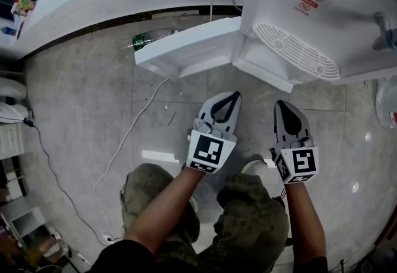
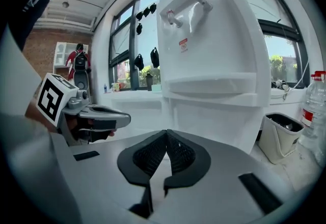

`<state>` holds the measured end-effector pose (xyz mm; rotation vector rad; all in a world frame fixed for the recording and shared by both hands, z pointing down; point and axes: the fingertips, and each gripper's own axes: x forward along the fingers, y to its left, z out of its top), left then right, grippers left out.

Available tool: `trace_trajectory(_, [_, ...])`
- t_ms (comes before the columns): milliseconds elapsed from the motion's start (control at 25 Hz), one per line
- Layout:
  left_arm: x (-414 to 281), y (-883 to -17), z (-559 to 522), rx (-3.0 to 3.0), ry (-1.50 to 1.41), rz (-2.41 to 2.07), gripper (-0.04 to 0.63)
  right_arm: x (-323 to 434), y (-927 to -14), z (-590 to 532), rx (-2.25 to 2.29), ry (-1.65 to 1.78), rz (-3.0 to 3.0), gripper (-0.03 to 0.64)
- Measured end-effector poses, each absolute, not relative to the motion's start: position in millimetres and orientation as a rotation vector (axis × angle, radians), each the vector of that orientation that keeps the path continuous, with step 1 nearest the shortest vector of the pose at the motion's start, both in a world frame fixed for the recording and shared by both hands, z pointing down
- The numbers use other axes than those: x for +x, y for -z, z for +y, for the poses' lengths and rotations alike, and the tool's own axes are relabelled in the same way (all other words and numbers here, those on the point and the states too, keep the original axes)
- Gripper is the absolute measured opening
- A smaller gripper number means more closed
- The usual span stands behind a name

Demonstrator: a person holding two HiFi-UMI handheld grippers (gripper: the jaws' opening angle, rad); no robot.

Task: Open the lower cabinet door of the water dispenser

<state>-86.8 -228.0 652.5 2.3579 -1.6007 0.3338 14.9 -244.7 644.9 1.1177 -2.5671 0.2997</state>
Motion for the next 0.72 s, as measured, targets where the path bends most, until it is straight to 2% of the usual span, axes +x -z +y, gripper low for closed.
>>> trace_trajectory(240, [-126, -603, -180, 2.168, -0.18, -1.698, 0.005, 4, -621, -203, 1.113, -0.471, -2.522, -0.002])
trace_trajectory(440, [-145, -600, -129, 2.14, -0.245, -1.676, 0.005, 1, -613, -148, 1.093, -0.692, -2.414, -0.002])
trace_trajectory(720, [-166, -574, -45, 2.122, -0.384, -1.584, 0.005, 26, -556, -77, 1.094, -0.691, -2.277, -0.002])
